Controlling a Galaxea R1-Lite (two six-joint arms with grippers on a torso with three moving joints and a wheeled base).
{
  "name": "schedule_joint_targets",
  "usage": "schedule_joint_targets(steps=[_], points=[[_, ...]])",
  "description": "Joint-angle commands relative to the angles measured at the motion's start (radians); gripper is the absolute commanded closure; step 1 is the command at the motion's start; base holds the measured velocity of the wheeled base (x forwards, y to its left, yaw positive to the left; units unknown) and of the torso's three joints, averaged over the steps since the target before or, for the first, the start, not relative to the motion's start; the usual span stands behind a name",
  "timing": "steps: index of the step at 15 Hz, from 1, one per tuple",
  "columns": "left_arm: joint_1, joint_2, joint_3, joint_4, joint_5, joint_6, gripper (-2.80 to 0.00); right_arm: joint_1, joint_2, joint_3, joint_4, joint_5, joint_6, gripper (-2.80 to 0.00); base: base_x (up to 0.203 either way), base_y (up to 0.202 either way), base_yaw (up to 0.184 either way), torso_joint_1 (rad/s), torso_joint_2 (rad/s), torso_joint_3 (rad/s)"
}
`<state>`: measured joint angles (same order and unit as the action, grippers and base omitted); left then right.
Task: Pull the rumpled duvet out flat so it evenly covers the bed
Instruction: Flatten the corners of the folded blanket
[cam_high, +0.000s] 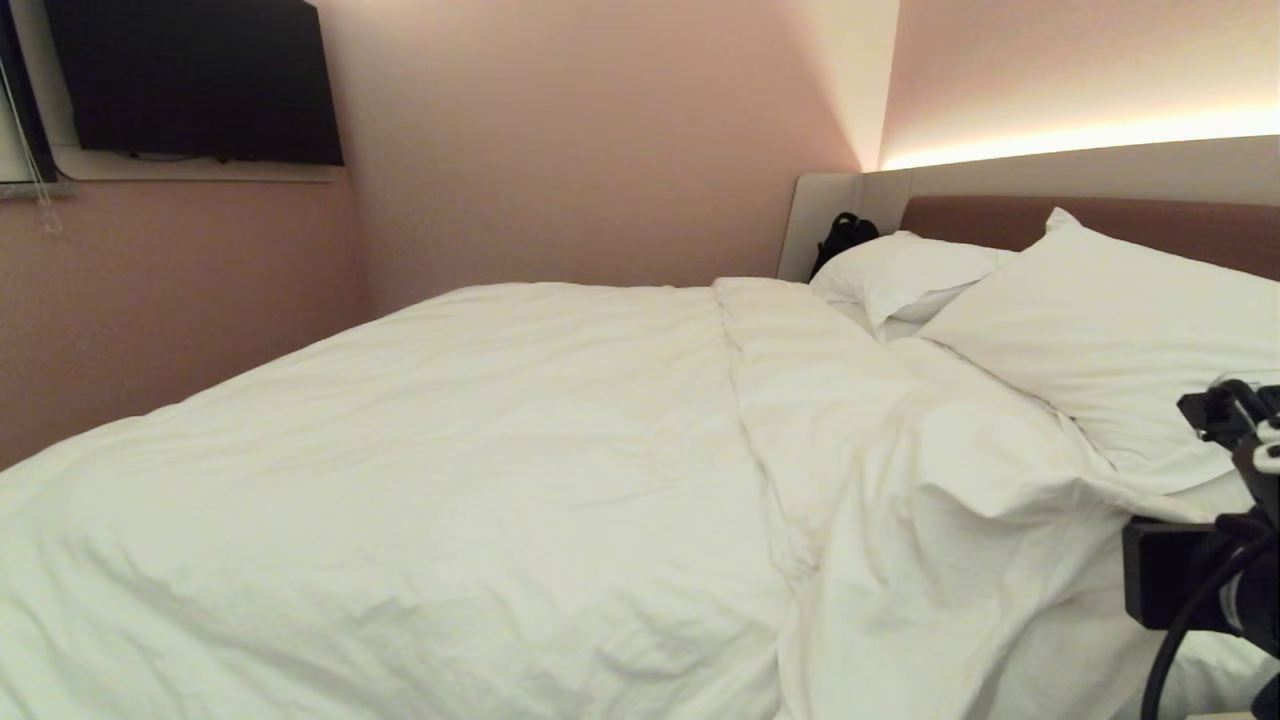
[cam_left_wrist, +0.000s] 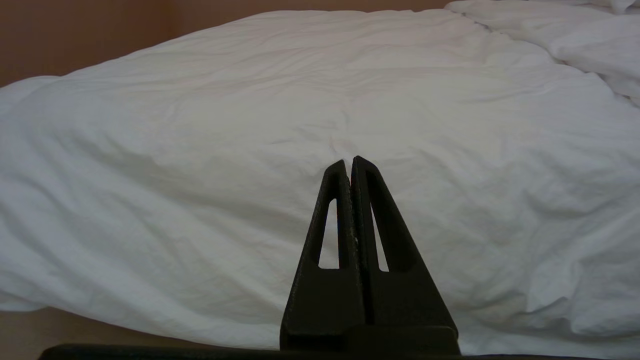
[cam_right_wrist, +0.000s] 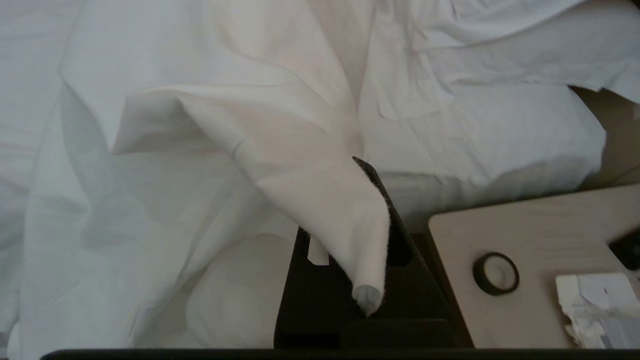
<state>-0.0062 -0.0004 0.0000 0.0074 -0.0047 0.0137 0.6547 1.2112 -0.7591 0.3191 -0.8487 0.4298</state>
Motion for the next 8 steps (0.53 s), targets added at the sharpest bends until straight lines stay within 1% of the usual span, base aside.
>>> schedule_joint_targets(steps=[1, 3, 8], points=[[0.000, 0.000, 0.000, 0.000, 0.000, 0.000, 0.00, -0.027, -0.082, 0.059, 0.001, -0.003, 0.002, 0.00, 0.000, 0.000, 0.000, 0.000, 0.00, 0.000], [0.000, 0.000, 0.000, 0.000, -0.001, 0.000, 0.00, -0.052, -0.139, 0.098, 0.002, 0.000, 0.001, 0.00, 0.000, 0.000, 0.000, 0.000, 0.00, 0.000], [0.000, 0.000, 0.000, 0.000, 0.000, 0.000, 0.00, -0.074, -0.262, 0.164, 0.049, 0.003, 0.003, 0.00, 0.000, 0.000, 0.000, 0.000, 0.00, 0.000]])
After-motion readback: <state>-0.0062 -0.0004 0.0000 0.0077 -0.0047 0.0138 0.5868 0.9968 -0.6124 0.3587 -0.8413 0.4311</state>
